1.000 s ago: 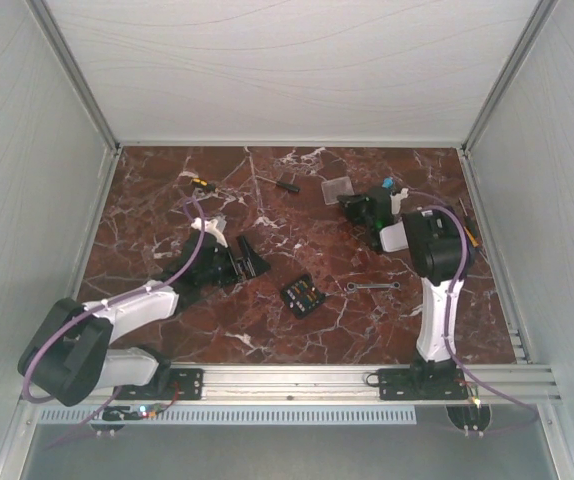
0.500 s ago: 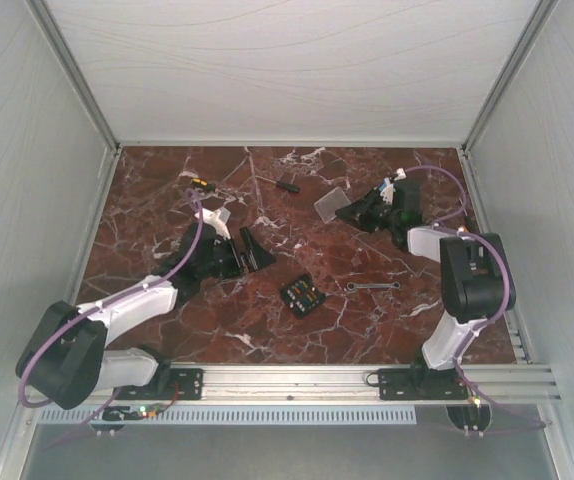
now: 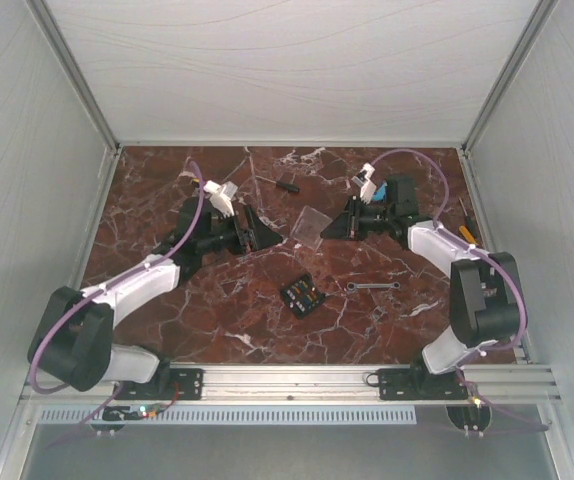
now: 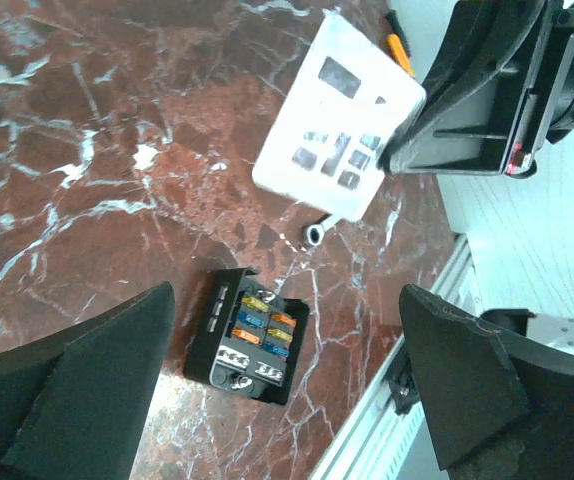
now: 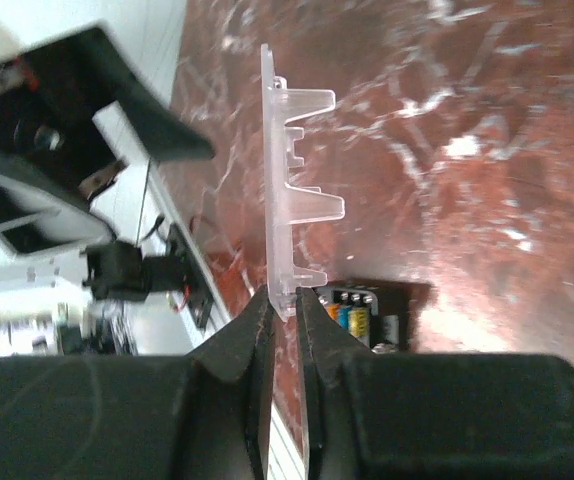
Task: Snap on the fuse box
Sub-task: Pick up the fuse box cover from the center of the board.
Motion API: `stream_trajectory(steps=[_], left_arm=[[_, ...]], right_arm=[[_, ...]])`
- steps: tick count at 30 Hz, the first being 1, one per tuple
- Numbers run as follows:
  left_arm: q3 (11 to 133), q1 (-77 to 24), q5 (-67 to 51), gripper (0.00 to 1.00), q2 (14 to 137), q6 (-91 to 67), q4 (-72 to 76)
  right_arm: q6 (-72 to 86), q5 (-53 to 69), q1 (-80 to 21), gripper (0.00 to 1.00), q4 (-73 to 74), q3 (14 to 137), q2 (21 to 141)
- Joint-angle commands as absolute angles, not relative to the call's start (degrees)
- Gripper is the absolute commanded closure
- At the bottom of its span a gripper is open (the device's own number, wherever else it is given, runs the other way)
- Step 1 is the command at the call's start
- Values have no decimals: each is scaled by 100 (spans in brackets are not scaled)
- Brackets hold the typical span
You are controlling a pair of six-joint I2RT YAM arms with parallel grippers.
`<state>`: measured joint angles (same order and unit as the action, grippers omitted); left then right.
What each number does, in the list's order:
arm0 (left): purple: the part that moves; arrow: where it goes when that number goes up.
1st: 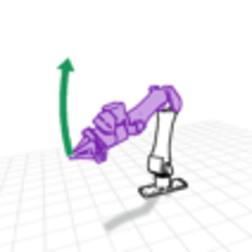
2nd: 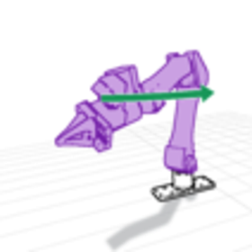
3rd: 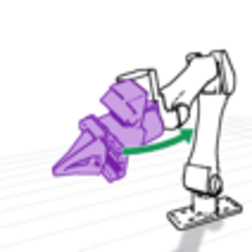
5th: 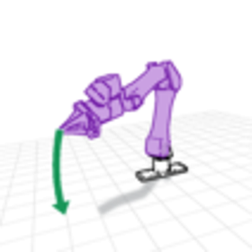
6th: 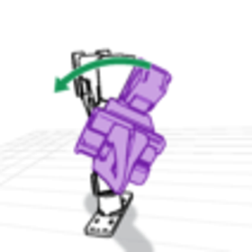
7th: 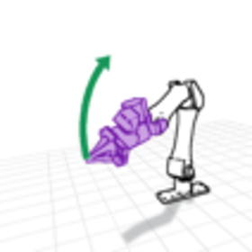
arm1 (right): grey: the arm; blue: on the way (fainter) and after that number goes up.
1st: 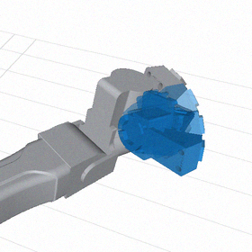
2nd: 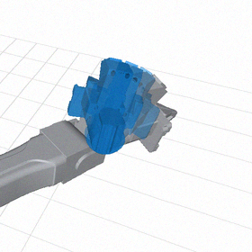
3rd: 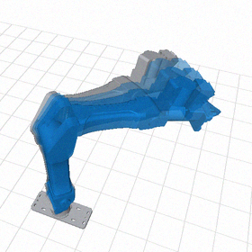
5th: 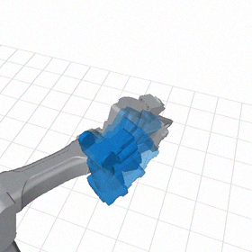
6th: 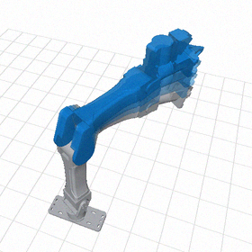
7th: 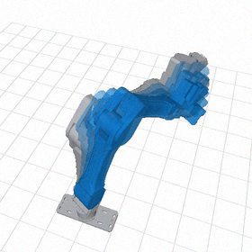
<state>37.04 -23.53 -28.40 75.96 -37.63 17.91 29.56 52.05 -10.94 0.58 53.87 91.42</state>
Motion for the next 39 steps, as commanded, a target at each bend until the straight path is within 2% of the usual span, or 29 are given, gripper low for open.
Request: stream_trajectory(steps=[1, 12, 18, 26, 39], left_arm=[[4115, -2278, -3767, 8, 7830, -3586, 2265], [4210, -2142, -3985, 21, 7576, -3139, 2159], [4293, -2101, -4181, 23, 7560, -3020, 2108], [4241, -2101, -4845, 49, 7669, -3272, 2546], [3996, -2101, -5208, 84, 7579, -3630, 2766]], right_arm=[[2254, 6032, -1351, 100, 551, 5664, 8753], [1479, 6645, -1899, 100, 1293, 6064, 8626], [1101, 6709, -2108, 100, 1625, 6191, 8691], [870, 6724, -2240, 100, 1819, 6249, 8786], [881, 6639, -2231, 100, 1777, 6267, 8892]])
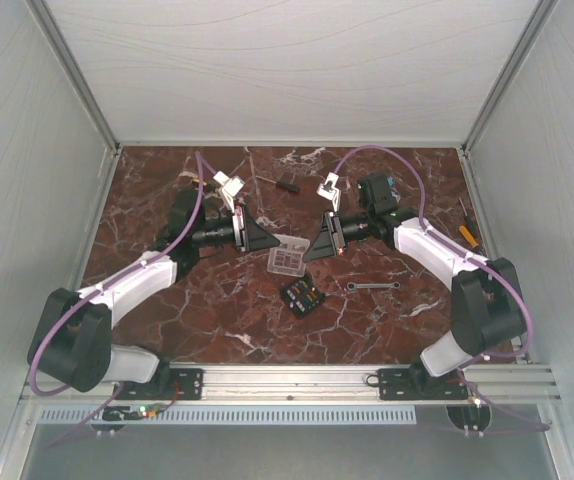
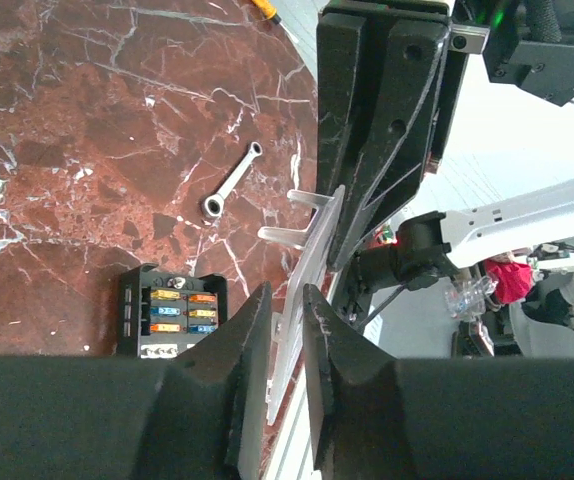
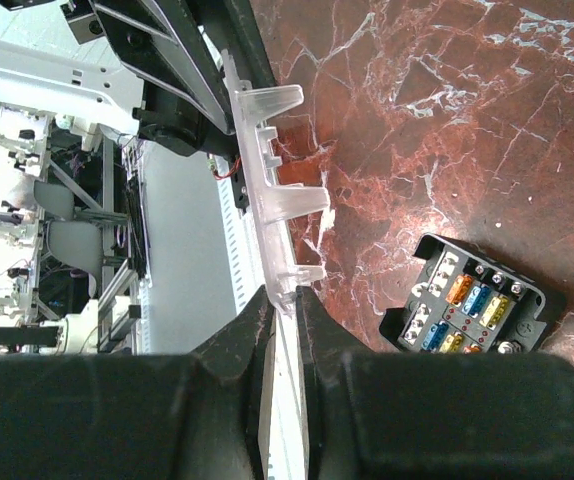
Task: Snap on the fuse box
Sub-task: Pick up the fuse box cover from the center of the board, then adjust the fuse box base at the center of the board.
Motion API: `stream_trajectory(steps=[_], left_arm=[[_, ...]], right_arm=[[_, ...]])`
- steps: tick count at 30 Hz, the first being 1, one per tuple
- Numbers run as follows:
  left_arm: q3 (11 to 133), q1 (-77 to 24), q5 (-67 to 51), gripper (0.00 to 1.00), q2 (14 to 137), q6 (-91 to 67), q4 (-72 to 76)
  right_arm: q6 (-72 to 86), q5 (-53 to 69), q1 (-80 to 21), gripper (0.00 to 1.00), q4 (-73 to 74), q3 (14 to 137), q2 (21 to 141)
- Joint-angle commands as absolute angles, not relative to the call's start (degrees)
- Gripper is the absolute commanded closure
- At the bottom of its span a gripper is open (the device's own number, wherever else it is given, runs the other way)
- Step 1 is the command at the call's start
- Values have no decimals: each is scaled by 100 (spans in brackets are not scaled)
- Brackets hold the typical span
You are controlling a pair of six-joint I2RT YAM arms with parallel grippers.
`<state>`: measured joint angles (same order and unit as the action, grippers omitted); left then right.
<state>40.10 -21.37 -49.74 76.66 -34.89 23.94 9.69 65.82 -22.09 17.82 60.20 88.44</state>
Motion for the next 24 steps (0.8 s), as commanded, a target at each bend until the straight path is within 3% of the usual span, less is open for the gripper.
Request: stream_trajectory(steps=[1, 7, 18, 24], left_arm=[[3979, -2101, -5210, 87, 7572, -3649, 2765], [3801, -2101, -4907, 100, 7429, -3999, 2886], [2347, -2158, -2723, 100, 6518, -6086, 5043], [2156, -2174, -1611, 100, 5760, -6116, 4552]], right_arm=[[899, 6618, -2230, 100, 1757, 6267, 8888], [1667, 6178, -2174, 94, 1062, 6032, 8630], [4622, 4105, -2344, 58, -1818, 4025, 7031], [3590, 3065, -2441, 50, 4, 4009, 6791]])
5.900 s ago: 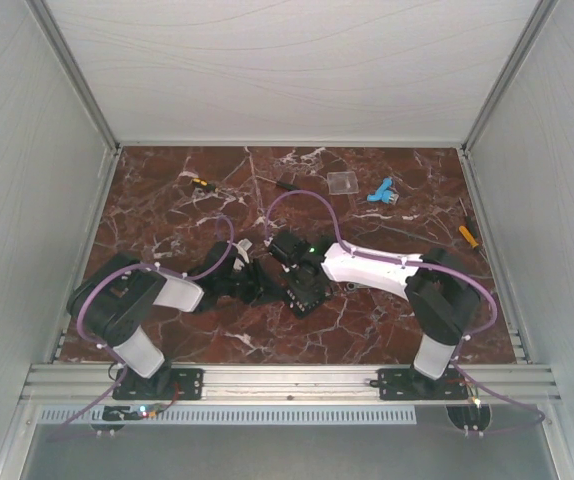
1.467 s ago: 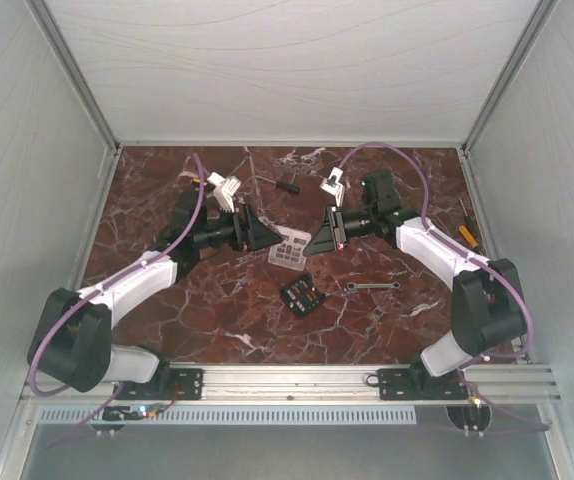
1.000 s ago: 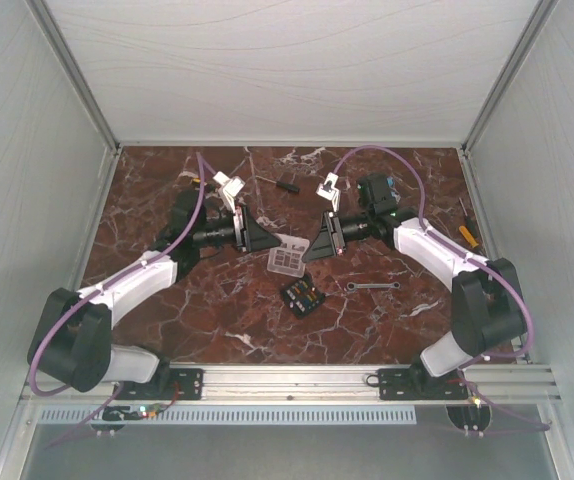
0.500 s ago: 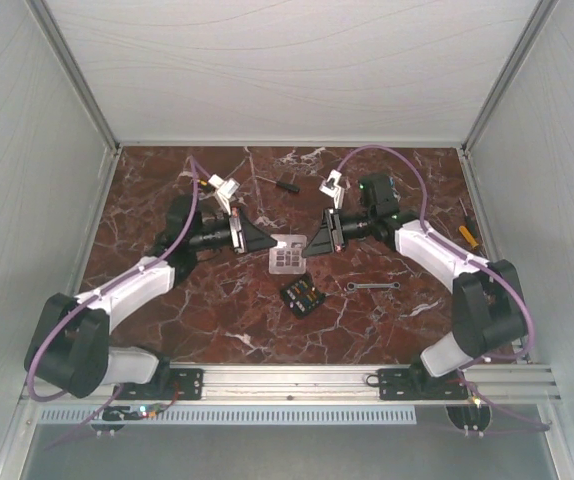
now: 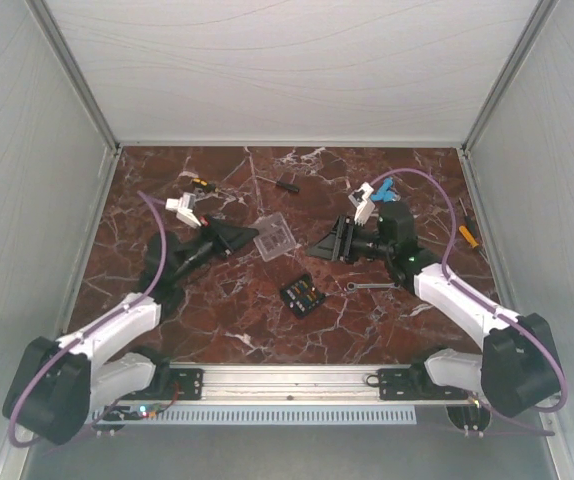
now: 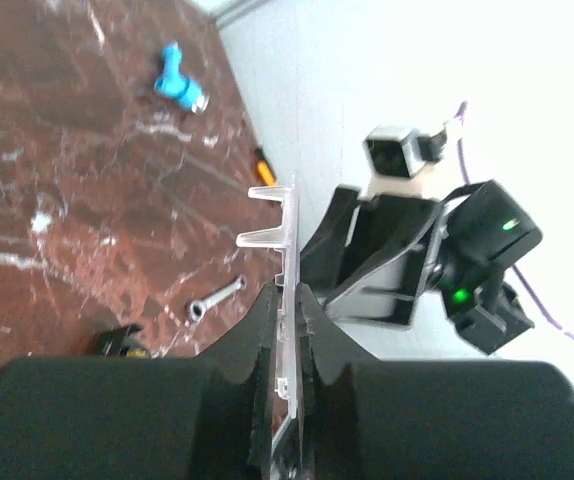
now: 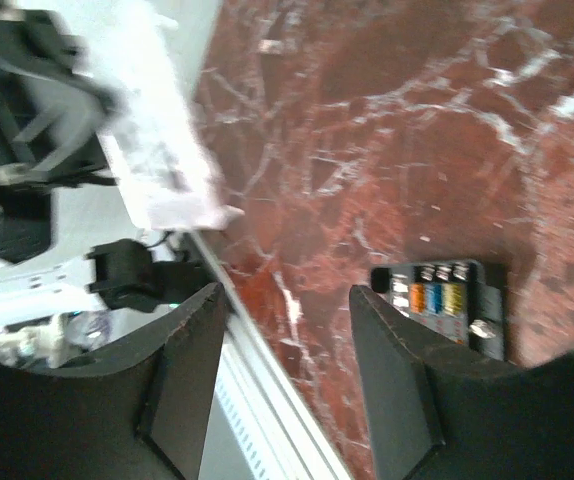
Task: Snap on the fuse box
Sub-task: Adjust the fuse box base at the center of the board.
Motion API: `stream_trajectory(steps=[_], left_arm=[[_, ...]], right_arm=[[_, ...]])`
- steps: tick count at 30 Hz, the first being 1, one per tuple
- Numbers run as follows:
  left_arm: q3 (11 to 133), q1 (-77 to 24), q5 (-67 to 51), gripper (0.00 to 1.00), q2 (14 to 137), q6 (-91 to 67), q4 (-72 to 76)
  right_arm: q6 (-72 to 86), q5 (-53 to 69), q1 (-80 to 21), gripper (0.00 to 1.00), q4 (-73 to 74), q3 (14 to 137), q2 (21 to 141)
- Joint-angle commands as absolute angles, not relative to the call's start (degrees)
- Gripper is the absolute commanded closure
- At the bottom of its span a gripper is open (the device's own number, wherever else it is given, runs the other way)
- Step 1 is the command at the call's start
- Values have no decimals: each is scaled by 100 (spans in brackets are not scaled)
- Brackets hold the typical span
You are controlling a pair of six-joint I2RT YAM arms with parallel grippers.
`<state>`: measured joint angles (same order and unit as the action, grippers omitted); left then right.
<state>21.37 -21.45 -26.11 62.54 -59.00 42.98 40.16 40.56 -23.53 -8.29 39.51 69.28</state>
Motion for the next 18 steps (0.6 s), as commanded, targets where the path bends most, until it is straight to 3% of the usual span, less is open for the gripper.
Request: stream_trajectory(steps=[1, 7, 18], left_arm=[[2142, -2179, -1451, 100, 5630, -6090, 4308], [2067, -2179, -1119, 100, 5271, -5971, 3810], [2146, -2172, -1186, 100, 5414, -5875, 3535]], right_arm=[[3354, 2881, -2463, 49, 276, 4001, 6783], [2839, 2409, -2461, 43, 1134, 3949, 7308], [2986, 2620, -3038, 41, 597, 3612, 8226]])
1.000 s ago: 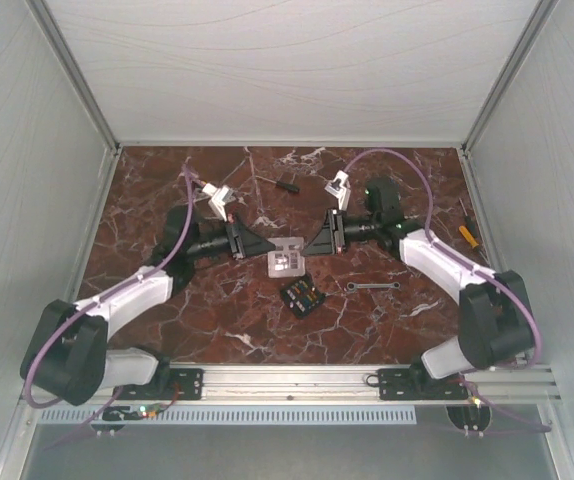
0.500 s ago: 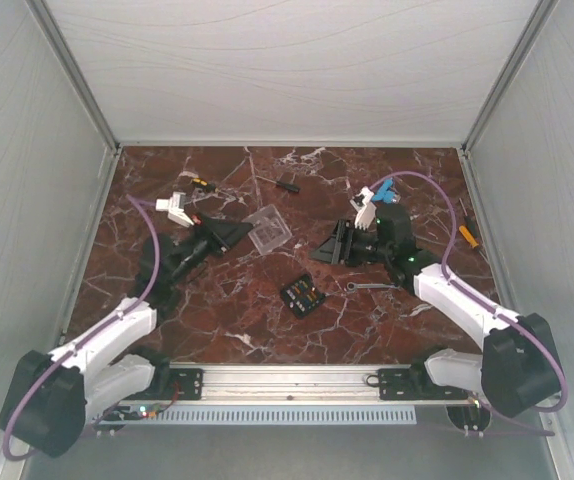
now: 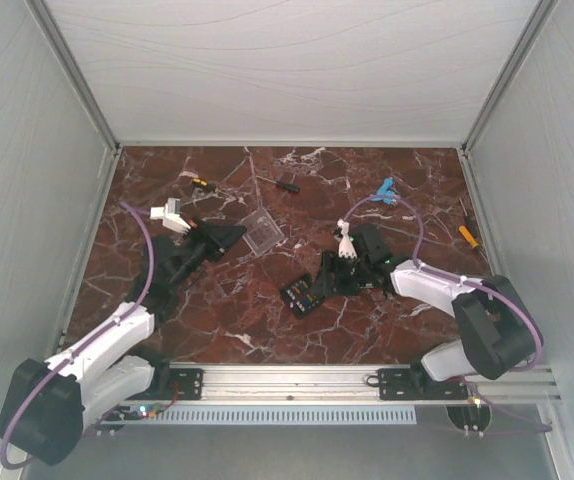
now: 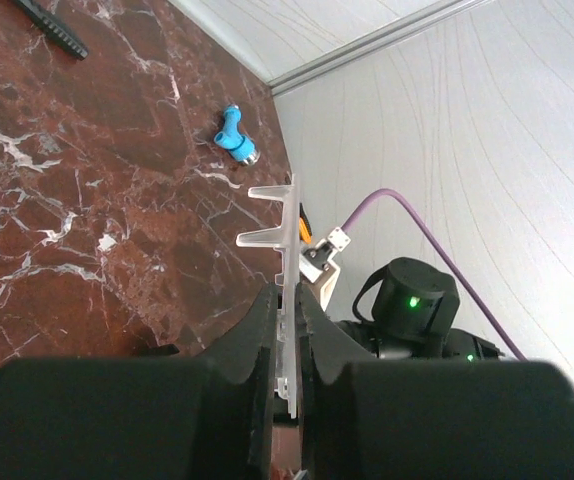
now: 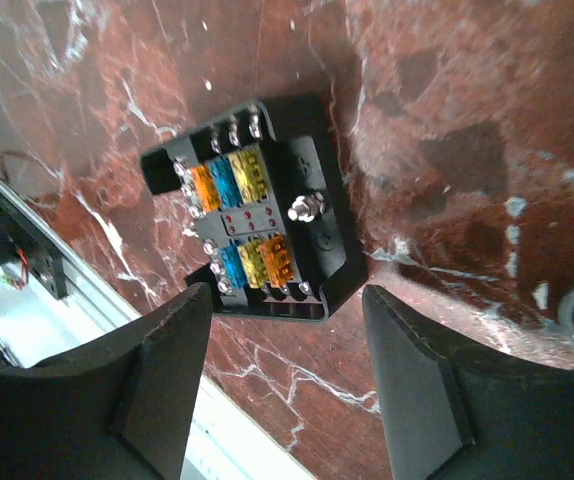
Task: Snap on the fuse box
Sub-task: Adjust the fuse box base at the center of the board.
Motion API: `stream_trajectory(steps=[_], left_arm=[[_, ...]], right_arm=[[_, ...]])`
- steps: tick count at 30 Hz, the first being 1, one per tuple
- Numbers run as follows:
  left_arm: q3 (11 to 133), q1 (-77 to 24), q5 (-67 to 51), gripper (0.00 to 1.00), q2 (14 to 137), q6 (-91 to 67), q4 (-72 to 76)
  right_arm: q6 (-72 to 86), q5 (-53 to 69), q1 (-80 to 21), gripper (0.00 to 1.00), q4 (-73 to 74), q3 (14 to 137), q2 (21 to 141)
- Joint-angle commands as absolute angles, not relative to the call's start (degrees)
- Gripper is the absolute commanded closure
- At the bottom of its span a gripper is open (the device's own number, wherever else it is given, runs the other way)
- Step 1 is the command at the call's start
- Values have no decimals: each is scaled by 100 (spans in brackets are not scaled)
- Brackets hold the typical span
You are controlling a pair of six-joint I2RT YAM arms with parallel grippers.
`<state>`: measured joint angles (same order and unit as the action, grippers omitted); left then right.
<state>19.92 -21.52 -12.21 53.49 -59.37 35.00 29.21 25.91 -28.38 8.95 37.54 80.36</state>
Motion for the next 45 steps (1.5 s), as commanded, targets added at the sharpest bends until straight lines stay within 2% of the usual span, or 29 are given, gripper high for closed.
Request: stream_trajectory(steps=[1, 9, 21, 25, 33, 38, 45], left_arm=[[2167, -2174, -1205, 100, 5455, -5864, 3491], [2144, -2171, -1237, 100, 5596, -5867, 3423], [2042, -2171, -997, 100, 5231, -5889, 3131], [1975, -2175, -882, 100, 5098, -5904, 3038], [1742, -2234, -835, 100, 5065, -6372, 3573], [1574, -2740, -4, 100, 4880, -6701, 3979], [1565, -3488, 1005, 100, 4786, -6981, 4348]], right_arm=[[3025, 2614, -3117, 41, 582, 3607, 8266], [3396, 2764, -3866, 40, 346, 3664, 8338], [3877, 3155, -4450, 41, -1298, 4191, 9387], [3782, 3185, -4578, 42, -1313, 4492, 9668], [4324, 2957, -4024, 42, -1838, 3806, 8068], [5107, 2750, -3759, 45, -2655, 3425, 7223], [6144, 2271, -3670, 48, -3829, 3264, 7292]])
